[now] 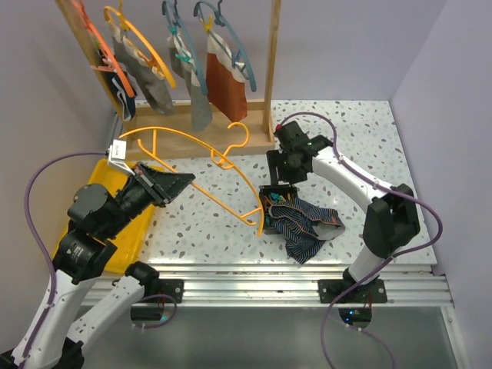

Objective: Remove the underwear clipped to the hanger
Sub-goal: Place the clamp in the bin.

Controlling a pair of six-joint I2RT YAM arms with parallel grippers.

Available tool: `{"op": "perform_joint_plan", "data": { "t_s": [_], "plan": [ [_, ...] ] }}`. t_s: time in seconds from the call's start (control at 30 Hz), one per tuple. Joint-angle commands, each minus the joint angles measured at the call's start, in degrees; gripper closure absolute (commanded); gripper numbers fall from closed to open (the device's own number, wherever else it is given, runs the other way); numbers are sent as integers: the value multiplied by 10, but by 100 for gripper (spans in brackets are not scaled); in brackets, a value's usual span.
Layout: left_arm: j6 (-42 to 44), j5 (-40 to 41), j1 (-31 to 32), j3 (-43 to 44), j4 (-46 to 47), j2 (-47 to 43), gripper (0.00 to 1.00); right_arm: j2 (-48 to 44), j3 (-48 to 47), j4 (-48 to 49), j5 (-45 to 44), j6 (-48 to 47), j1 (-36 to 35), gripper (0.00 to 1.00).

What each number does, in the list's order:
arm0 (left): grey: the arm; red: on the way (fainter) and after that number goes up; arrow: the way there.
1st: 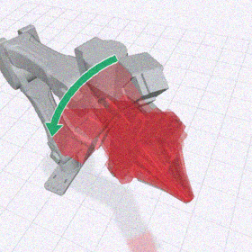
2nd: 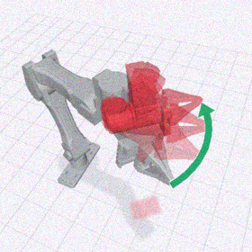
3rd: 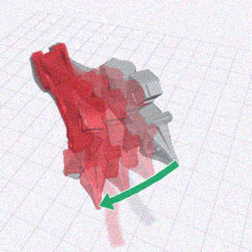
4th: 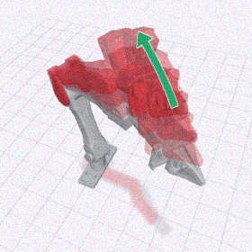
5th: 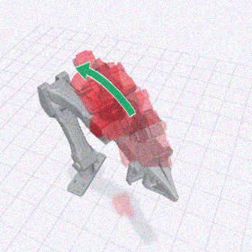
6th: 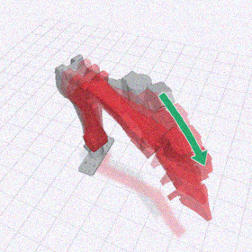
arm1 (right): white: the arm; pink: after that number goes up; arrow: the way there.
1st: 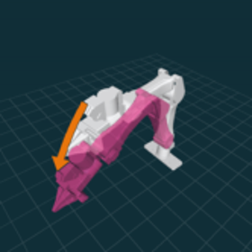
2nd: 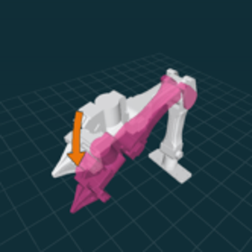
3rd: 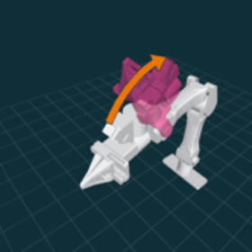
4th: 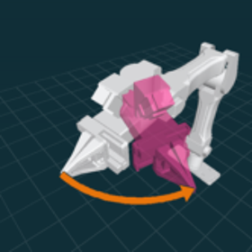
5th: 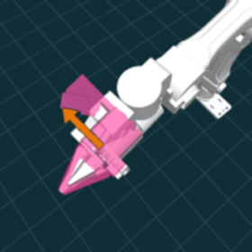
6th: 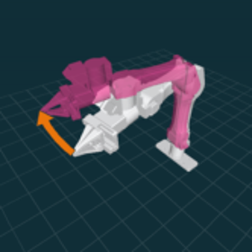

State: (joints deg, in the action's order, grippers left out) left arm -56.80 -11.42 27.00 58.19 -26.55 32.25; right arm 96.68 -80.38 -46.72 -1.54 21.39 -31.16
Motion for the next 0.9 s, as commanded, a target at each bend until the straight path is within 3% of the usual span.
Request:
{"op": "perform_joint_plan", "data": {
  "t_s": [0.0, 0.23, 0.43, 0.57, 0.63, 0.73, 0.87],
  "plan": [
    [7, -16, -4, -4, 61, 9, 100, -31, -20, -3, 14, -8, 1, 34],
    [2, -12, -3, -22, 117, 27, 100, -121, -14, -25, 25, 28, 0, 30],
    [-16, 12, -4, -61, 219, 27, 100, -313, 72, -20, 72, 88, 2, 25],
    [-30, 48, -3, -71, 257, 16, 100, -423, 122, 9, 173, 122, 2, 21],
    [-36, 58, -3, -76, 300, 17, 100, -463, 154, 66, 264, 137, 2, 19],
    [-63, 24, -3, -87, 356, 30, 100, -470, 177, 107, 363, 152, 1, 17],
    [-110, -16, -3, -126, 423, 40, 100, -470, 178, 180, 421, 165, 2, 14]
  ]
}}
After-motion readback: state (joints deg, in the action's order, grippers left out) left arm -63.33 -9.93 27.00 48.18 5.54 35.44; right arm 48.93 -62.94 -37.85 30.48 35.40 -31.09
